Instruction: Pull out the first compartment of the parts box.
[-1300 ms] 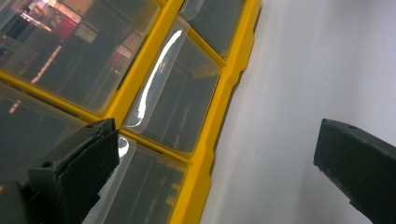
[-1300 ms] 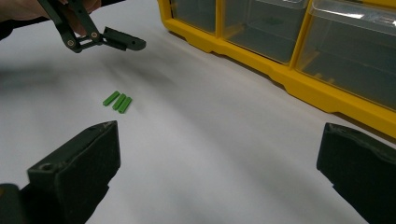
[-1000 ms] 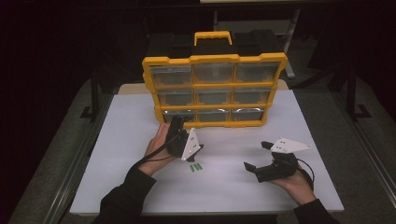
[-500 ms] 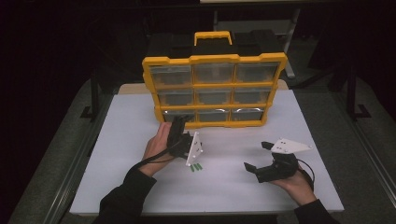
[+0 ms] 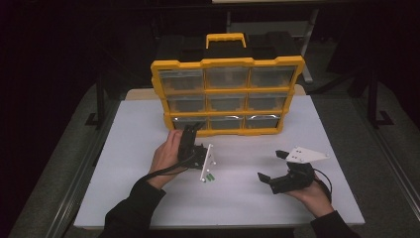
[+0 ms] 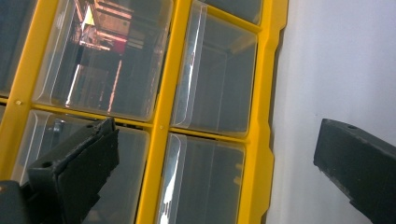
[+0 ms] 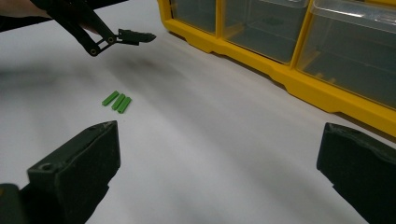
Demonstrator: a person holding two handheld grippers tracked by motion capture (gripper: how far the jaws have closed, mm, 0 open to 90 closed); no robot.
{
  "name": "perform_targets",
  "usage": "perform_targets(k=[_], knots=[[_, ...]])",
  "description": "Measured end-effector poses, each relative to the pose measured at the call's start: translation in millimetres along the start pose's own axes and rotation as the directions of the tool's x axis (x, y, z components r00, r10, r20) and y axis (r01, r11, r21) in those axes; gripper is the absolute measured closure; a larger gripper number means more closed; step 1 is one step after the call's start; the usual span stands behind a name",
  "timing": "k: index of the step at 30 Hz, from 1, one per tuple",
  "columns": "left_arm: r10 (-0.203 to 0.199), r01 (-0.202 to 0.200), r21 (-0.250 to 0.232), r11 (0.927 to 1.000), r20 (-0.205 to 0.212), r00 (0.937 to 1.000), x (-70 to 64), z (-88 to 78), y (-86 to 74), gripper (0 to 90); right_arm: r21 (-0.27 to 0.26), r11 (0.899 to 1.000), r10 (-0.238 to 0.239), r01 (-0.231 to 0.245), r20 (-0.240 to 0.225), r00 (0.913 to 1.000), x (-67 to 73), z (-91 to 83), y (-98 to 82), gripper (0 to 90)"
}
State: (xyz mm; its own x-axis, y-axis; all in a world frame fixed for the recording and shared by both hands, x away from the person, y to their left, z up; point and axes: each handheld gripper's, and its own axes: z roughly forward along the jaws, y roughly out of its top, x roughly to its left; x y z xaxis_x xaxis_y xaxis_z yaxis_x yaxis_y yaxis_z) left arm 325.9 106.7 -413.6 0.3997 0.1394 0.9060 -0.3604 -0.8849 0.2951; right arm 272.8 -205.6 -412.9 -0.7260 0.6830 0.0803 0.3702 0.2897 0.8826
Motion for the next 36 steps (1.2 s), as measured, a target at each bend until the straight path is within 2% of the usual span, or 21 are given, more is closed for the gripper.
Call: perform_targets(k=[4,9,10,17,19,24,26,27,30,32,34,36], knots=[[0.025,-0.025,0.017,0.9995,-0.013,0.9996,-1.8,0.8,1.1,0.0,0.001,1.0,0.002,-0.002,-0.006,1.0,-0.2,0.5,-0.1,0.0],[0.015,-0.014,0.024,0.9996,-0.016,0.9998,-0.7,0.8,0.0,0.0,-0.002,1.0,0.003,-0.003,-0.006,1.0,-0.5,0.5,-0.2,0.0],[0.021,-0.021,0.041,0.9989,-0.016,0.9997,0.3,-0.2,-0.2,0.0,-0.003,1.0,0.004,-0.004,-0.005,1.0,-0.7,0.7,0.0,0.0],[0.018,-0.016,0.07,0.9974,-0.024,0.9996,0.5,2.2,-2.6,0.0,-0.004,1.0,0.001,-0.001,-0.004,1.0,-0.4,0.5,0.1,0.0],[0.03,-0.028,0.092,0.9954,-0.026,0.9992,1.6,1.9,-3.2,0.0,-0.004,1.0,0.001,-0.001,-0.005,1.0,-0.5,0.4,0.0,0.0],[0.016,-0.011,0.099,0.995,-0.046,0.9988,2.5,2.7,-5.7,0.0,-0.005,1.0,0.002,-0.002,-0.005,1.0,-0.6,0.3,0.2,0.0],[0.028,-0.023,0.117,0.9928,-0.046,0.9985,4.4,1.5,-6.4,0.0,-0.004,1.0,0.001,-0.001,-0.005,1.0,-0.4,0.6,0.1,0.0],[0.015,-0.009,0.111,0.9937,-0.053,0.9985,4.0,2.0,-7.1,0.0,-0.003,1.0,0.0,0.0,-0.005,1.0,-0.2,0.7,0.1,0.0],[0.012,-0.003,0.118,0.993,-0.067,0.9977,5.0,2.5,-9.0,0.0,-0.002,1.0,-0.001,0.001,-0.006,1.0,0.2,1.2,0.3,0.0],[0.012,-0.003,0.126,0.992,-0.076,0.997,5.3,2.9,-10.1,0.0,-0.003,1.0,-0.002,0.002,-0.006,1.0,0.3,1.1,0.4,0.0],[0.038,-0.026,0.158,0.9871,-0.076,0.9964,7.5,1.7,-11.0,0.0,-0.003,1.0,-0.002,0.002,-0.005,1.0,0.3,1.0,0.3,0.0],[0.034,-0.02,0.164,0.9863,-0.088,0.9955,7.3,2.3,-12.0,0.0,-0.003,1.0,-0.001,0.001,-0.005,1.0,0.3,0.9,0.3,0.0]])
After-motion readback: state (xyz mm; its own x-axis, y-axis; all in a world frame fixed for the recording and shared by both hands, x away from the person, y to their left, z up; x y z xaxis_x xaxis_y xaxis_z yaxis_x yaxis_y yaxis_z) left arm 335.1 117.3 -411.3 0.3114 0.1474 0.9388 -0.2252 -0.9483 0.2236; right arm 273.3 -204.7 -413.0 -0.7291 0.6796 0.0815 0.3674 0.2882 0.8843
